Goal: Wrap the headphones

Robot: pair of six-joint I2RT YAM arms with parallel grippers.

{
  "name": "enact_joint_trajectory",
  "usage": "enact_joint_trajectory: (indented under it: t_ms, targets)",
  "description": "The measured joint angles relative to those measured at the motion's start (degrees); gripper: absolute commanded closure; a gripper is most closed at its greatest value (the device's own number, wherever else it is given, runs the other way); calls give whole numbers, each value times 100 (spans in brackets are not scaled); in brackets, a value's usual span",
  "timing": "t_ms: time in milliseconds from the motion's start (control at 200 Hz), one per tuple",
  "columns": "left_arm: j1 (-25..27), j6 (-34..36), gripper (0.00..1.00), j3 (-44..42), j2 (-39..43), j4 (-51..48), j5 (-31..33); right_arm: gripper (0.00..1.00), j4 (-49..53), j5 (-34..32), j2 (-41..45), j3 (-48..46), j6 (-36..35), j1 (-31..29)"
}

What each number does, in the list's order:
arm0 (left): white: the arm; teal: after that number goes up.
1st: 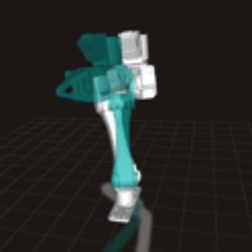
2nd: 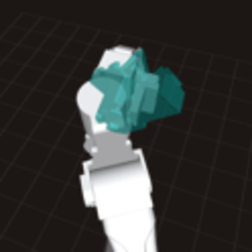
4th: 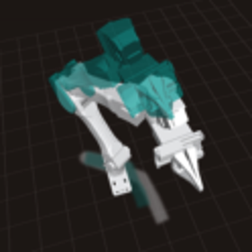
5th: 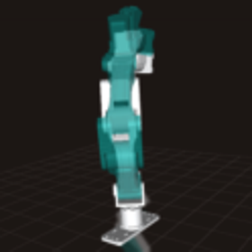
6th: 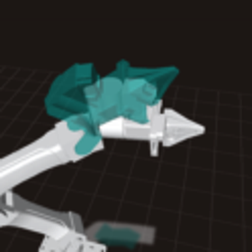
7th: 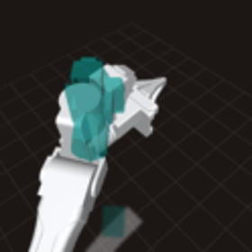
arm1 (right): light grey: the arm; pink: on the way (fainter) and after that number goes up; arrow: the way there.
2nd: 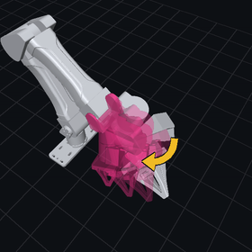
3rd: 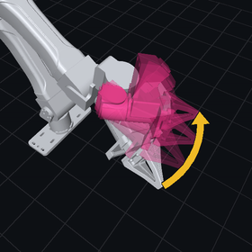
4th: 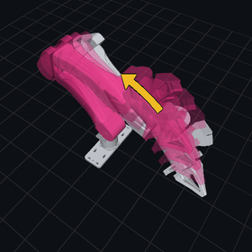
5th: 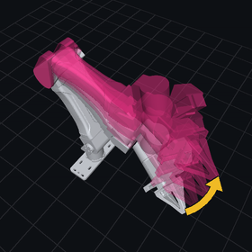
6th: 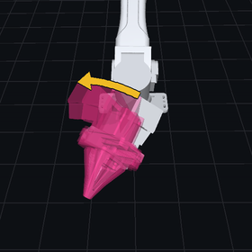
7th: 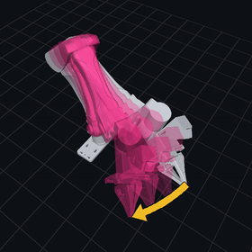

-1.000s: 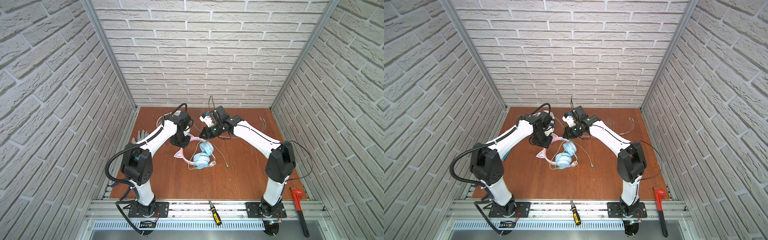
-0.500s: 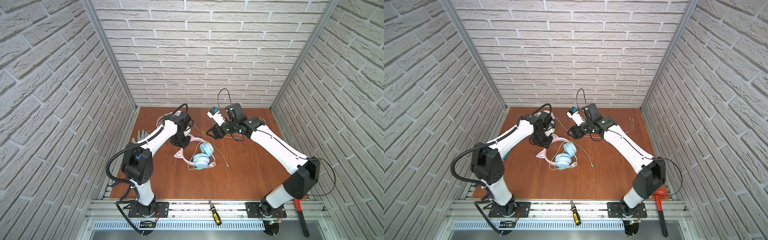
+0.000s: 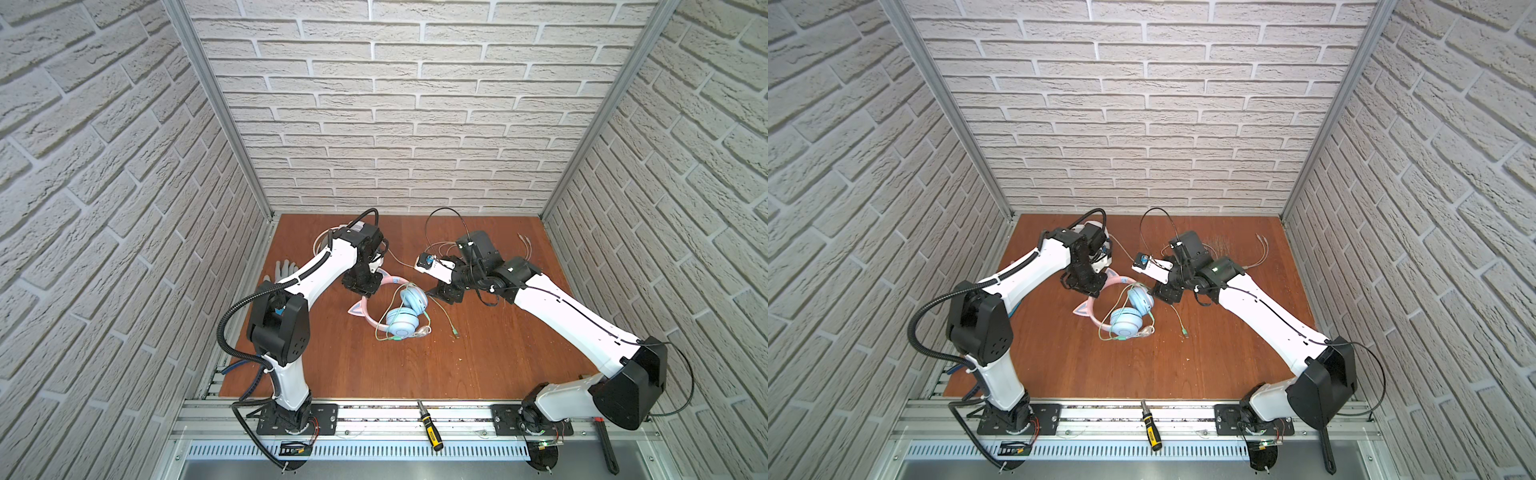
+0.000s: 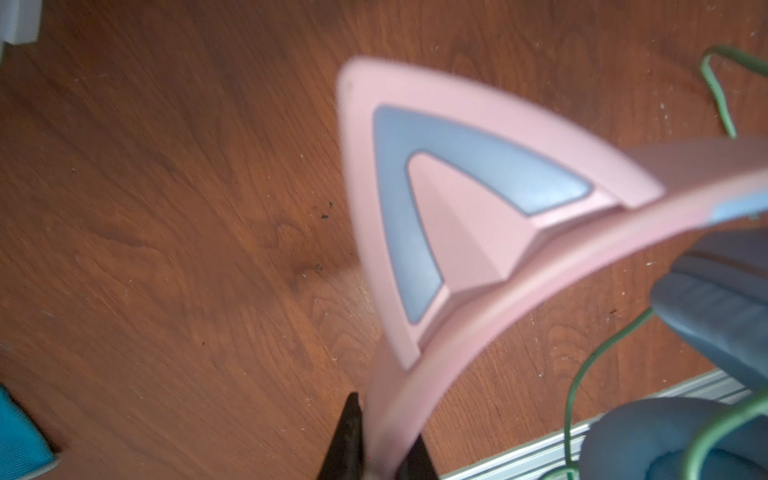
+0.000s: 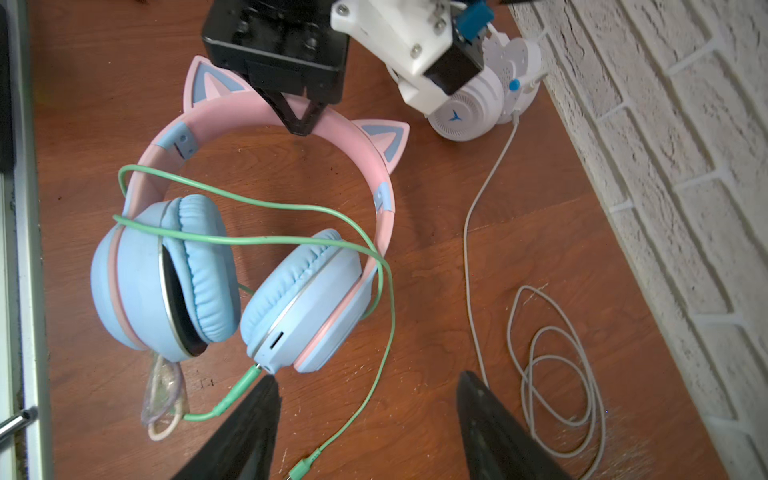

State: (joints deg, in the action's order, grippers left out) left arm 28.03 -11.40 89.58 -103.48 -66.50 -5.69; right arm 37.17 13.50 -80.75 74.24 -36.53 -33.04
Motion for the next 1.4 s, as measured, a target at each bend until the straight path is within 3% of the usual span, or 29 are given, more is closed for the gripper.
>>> enact_joint_trajectory:
  t_ms: [330,915,1100,1255,1400]
  targets:
    - [0,31,100,127,0,-87,24,35,-520,81,-791,114,-640,-223]
    - [76,92,100,361,-162,-315,131,45,-778,564,-1281,387,-1056,-267]
    - [98,92,100,369,-164,-369,160,61,-793,726,-1375,391,-1086,-271]
    - [114,90,100,369,-164,-391,210,63,-841,828,-1587,400,-1084,-273]
    - [140,90,100,369,-164,-402,256,82,-916,863,-1644,400,-1071,-278]
